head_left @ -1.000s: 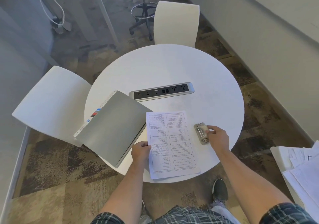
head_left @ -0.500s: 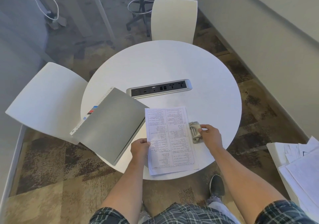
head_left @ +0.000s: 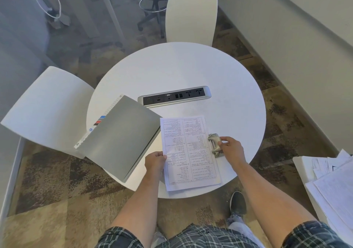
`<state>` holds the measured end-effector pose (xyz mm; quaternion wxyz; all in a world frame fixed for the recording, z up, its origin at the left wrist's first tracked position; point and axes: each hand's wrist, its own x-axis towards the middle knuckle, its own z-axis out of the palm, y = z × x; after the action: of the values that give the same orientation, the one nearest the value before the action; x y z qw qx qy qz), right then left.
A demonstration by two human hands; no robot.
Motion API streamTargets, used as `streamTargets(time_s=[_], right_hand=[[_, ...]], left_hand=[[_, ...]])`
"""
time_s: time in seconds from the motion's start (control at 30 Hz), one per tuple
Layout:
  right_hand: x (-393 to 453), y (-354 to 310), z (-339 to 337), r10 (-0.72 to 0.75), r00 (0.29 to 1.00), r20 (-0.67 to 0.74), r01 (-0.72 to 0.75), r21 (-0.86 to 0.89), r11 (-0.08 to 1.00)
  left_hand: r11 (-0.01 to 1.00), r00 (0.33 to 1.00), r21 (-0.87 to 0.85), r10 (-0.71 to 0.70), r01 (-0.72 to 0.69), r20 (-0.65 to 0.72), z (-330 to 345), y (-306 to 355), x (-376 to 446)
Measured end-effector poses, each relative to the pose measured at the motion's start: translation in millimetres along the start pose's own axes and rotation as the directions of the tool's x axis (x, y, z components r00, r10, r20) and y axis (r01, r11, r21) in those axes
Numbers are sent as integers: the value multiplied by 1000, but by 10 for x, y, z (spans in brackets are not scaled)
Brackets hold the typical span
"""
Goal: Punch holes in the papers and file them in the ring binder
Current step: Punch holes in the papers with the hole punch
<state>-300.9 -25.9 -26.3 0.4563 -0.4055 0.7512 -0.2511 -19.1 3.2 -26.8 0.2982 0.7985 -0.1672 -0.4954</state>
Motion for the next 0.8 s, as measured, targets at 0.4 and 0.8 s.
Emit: streamTargets(time_s=[0.4,0.8], right_hand=[[-48,-18,-17,-5,1000,7,4,26,1000],[-40,52,0,23,1000,-15,-22,62,998]], left_hand=[[993,994,85,83,-77,-69,17,42,-81],[999,1000,51,8,-8,1,52,-8,-63]])
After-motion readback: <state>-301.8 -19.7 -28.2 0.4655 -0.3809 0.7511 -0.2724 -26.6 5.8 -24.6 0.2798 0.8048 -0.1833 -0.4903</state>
